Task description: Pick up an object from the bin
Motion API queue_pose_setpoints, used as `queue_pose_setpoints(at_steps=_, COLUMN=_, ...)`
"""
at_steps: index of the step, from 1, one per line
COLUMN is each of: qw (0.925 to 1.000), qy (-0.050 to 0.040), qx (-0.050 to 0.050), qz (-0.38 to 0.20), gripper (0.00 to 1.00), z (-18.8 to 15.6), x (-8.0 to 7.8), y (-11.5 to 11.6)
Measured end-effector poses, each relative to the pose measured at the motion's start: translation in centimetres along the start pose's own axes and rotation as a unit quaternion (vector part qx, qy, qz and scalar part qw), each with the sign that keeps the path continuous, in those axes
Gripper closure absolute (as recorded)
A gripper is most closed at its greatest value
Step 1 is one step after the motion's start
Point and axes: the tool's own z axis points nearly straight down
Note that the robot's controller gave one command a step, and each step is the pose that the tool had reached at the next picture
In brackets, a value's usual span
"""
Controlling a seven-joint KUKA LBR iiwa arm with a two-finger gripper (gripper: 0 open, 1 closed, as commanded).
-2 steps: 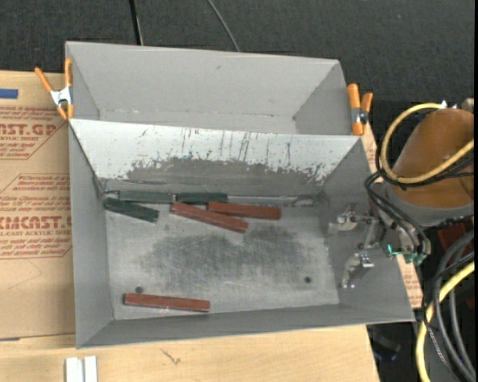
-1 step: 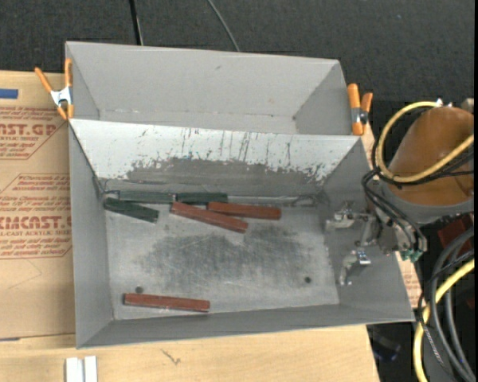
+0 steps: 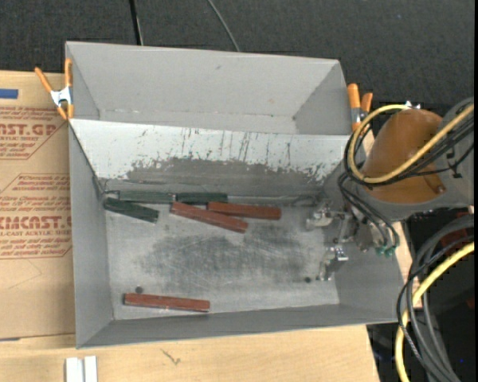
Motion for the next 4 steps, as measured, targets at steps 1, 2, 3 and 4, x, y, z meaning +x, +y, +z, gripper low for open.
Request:
queue_pose_setpoints(at_steps=1, qw=0.9996, qy=-0.0004, qx=0.001, qz=0.027, gripper=0.0, z=-0.2, x=-2.2, y=0.5)
queue_pose_setpoints(at_steps=2, qw=0.9998, qy=-0.0025, qx=0.001, qz=0.018, gripper=0.0, z=1.8, x=-6.1, y=4.1)
queue_pose_setpoints(at_steps=3, qw=0.9999, qy=-0.0018, qx=0.0, qz=0.016, gripper=0.0, z=4.2, x=-6.5, y=3.6)
queue_pose_setpoints(at_steps=4, qw=0.9999, qy=-0.0058, qx=0.003, qz=-0.009, gripper=1.0, z=4.3, x=-7.1, y=6.3)
